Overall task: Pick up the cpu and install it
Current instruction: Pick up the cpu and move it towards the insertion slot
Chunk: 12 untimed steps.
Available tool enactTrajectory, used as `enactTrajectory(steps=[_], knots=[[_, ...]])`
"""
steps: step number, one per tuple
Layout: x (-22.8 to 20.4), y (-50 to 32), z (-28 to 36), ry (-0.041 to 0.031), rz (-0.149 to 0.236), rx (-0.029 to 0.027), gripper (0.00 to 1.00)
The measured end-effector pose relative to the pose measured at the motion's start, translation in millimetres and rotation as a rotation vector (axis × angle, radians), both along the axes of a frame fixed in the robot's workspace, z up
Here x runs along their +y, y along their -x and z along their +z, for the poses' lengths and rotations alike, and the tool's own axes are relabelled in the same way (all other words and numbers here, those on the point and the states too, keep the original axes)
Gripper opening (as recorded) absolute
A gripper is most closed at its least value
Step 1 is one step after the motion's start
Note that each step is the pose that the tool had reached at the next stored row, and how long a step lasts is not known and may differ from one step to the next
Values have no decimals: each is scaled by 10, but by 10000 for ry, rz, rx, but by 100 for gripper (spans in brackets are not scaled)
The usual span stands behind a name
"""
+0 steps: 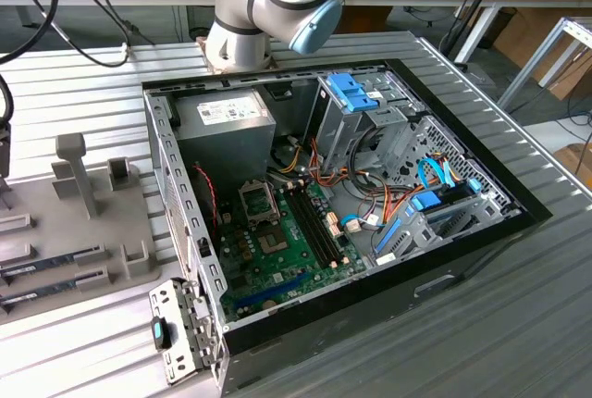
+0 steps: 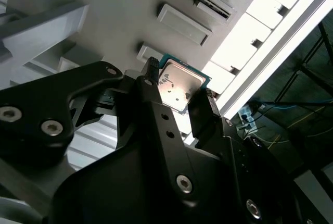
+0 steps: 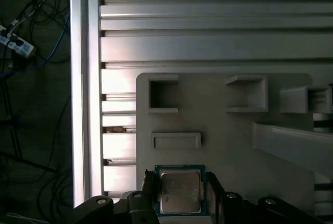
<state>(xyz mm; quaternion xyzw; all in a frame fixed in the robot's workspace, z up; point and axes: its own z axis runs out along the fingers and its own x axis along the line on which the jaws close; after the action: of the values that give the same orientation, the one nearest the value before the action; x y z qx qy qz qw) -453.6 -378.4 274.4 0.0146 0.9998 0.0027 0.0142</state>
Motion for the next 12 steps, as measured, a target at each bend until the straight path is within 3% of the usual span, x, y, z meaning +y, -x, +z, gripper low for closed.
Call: enactTrajectory(steps=[12], knots=[[0, 0, 47, -68, 0, 0, 47]])
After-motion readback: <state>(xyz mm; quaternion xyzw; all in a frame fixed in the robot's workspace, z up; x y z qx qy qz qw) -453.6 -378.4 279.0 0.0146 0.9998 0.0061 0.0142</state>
